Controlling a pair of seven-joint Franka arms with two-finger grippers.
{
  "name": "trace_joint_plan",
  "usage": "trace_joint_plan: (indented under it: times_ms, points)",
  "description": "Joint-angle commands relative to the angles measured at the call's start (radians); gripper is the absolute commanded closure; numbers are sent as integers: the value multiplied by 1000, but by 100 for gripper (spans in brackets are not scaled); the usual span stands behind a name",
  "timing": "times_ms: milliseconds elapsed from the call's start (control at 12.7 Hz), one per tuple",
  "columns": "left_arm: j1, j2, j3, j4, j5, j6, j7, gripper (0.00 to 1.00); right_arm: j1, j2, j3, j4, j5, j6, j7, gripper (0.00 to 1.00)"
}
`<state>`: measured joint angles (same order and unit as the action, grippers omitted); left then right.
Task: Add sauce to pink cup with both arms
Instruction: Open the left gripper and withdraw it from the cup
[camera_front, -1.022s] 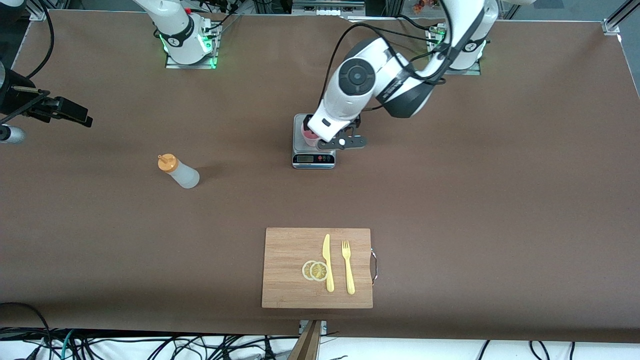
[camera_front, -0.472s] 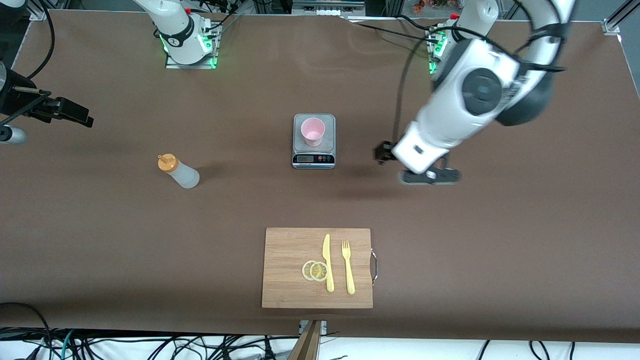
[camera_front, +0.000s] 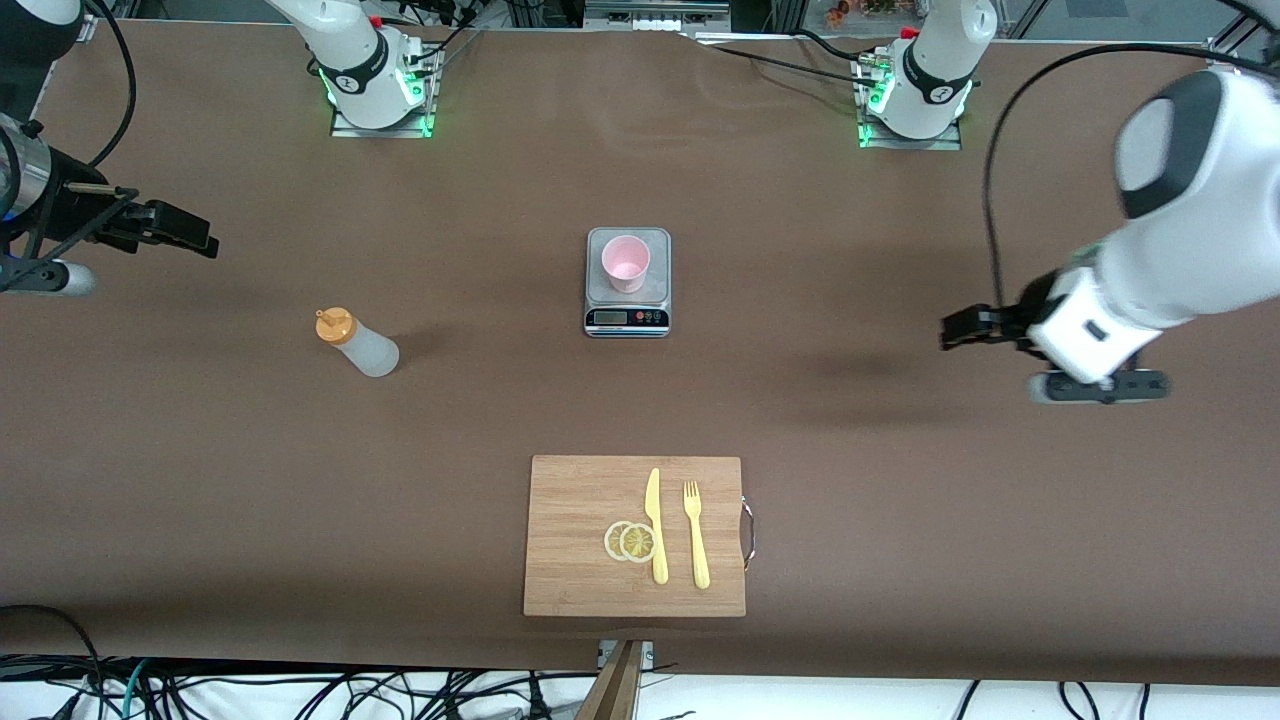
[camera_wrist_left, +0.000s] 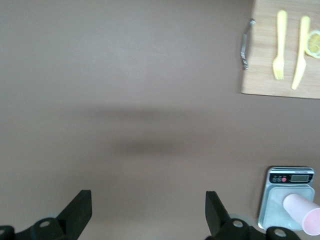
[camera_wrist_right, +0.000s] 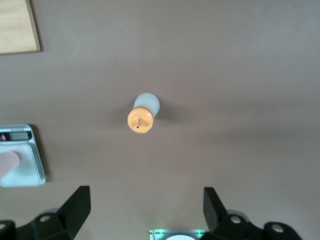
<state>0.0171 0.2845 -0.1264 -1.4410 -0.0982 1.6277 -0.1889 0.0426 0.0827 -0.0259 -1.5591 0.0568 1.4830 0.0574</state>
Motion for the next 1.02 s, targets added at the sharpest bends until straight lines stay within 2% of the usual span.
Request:
trace_joint_plan:
  times_ms: [0,157,393,708,943]
  points:
    - [0,-51,57,17,-2,-42,23,0,-6,11,-3,7,18,-46,-137,0]
    - [18,-79,91,16,0,-80,29,0,-15,14,-12,-7,21,-40,-326,0]
    - [37,-99,93,16,9,-152,78,0,-49,15,-37,-33,75,-27,-529,0]
    - [37,-105,85,18,31,-207,82,0,-121,90,-121,-59,271,2,-975,0]
    - [31,-122,73,14,32,-209,82,0,-216,187,-126,-59,420,0,-1313,0]
